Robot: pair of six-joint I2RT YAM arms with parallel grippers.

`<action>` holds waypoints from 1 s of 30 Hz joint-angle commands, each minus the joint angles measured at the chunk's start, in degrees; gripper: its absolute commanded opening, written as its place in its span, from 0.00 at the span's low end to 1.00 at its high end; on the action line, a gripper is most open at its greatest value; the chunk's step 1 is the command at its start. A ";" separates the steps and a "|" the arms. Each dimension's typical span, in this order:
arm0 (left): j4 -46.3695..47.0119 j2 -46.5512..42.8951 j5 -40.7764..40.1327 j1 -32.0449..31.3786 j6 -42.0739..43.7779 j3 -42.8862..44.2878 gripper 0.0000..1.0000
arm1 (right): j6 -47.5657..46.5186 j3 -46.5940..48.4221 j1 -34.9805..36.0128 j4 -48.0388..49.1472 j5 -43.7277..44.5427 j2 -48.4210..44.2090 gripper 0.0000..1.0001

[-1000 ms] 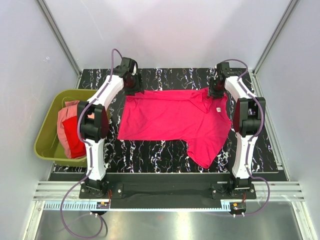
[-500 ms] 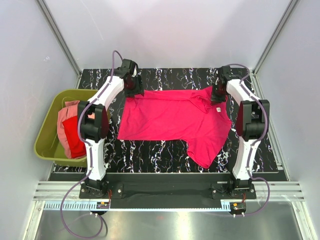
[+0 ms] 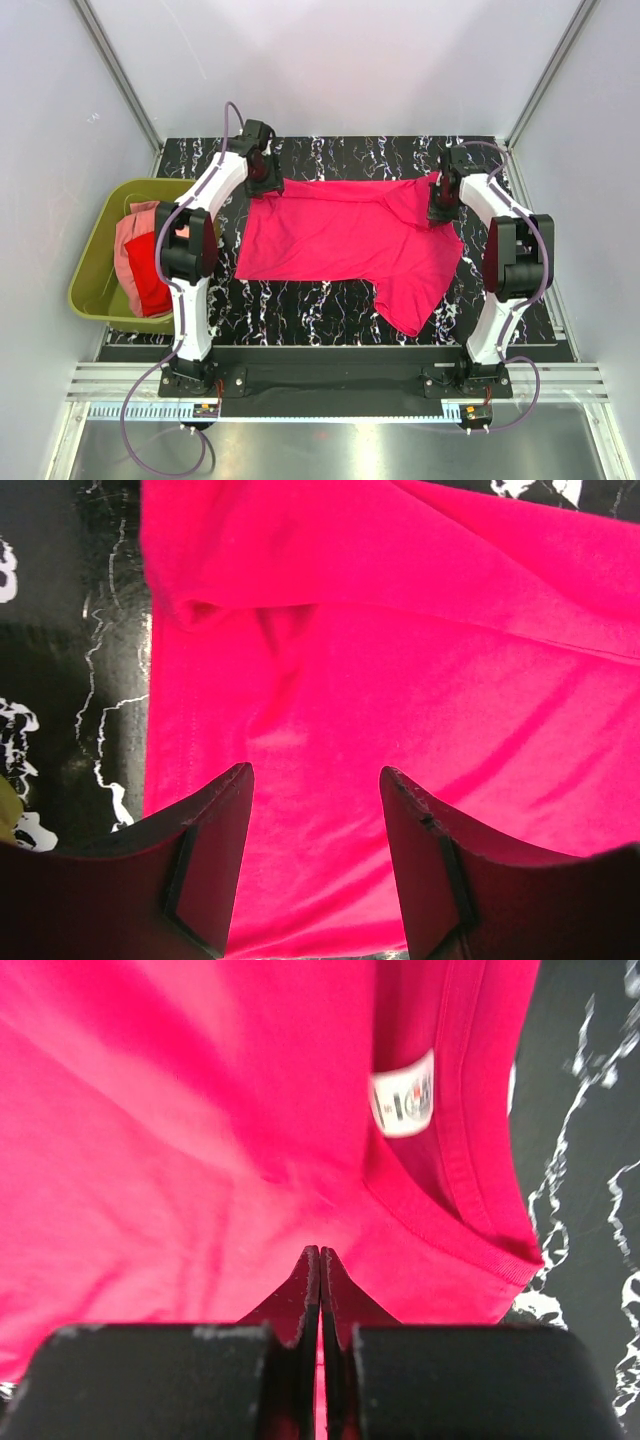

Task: Fold and stack the t-shirts
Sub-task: Fold the tshirt

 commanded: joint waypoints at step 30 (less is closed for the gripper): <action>7.40 2.41 -7.55 2.15 4.45 4.28 0.55 | 8.98 -0.58 -5.02 6.38 -5.25 2.29 0.43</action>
